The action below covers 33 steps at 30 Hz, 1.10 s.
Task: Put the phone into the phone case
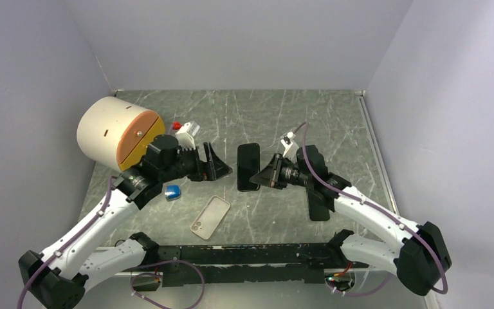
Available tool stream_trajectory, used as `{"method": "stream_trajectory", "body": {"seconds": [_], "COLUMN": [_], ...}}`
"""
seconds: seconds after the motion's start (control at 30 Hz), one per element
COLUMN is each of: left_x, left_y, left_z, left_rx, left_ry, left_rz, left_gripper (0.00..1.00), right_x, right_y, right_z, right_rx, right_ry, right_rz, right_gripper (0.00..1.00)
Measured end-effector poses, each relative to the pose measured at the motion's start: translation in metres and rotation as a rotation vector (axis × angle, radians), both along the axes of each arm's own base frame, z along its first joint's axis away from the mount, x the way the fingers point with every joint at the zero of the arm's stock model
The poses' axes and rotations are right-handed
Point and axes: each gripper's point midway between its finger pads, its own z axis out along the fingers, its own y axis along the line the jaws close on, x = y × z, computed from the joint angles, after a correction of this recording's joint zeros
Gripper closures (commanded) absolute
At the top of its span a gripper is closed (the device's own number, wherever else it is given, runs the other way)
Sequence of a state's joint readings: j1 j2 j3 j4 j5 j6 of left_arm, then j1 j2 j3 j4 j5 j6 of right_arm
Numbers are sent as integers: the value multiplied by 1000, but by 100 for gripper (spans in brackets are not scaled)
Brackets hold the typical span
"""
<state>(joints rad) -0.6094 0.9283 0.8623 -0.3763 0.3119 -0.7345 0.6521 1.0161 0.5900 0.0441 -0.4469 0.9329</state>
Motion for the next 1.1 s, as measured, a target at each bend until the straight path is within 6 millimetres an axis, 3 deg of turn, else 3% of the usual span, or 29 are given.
{"method": "stream_trajectory", "body": {"seconds": [0.13, 0.27, 0.43, 0.77, 0.97, 1.1], "left_x": [1, -2, -10, -27, -28, -28], "left_y": [12, 24, 41, 68, 71, 72], "left_z": [21, 32, 20, 7, -6, -6], "left_rx": [73, 159, 262, 316, 343, 348], "left_ry": [-79, -132, -141, -219, -197, -207], "left_rz": [-2, -23, -34, -16, -14, -17], "left_gripper": [6, 6, 6, 6, 6, 6], "right_x": [28, 56, 88, 155, 179, 182], "right_y": [-9, -17, -19, -13, -28, -34], "right_z": [-12, -42, -83, -106, -140, -143], "right_rx": [-104, -198, -278, -284, -315, -307], "right_ry": [-6, 43, 142, 168, 228, 261], "right_rz": [-45, -67, -63, -36, -41, -39], "right_gripper": [100, 100, 100, 99, 85, 66]}}
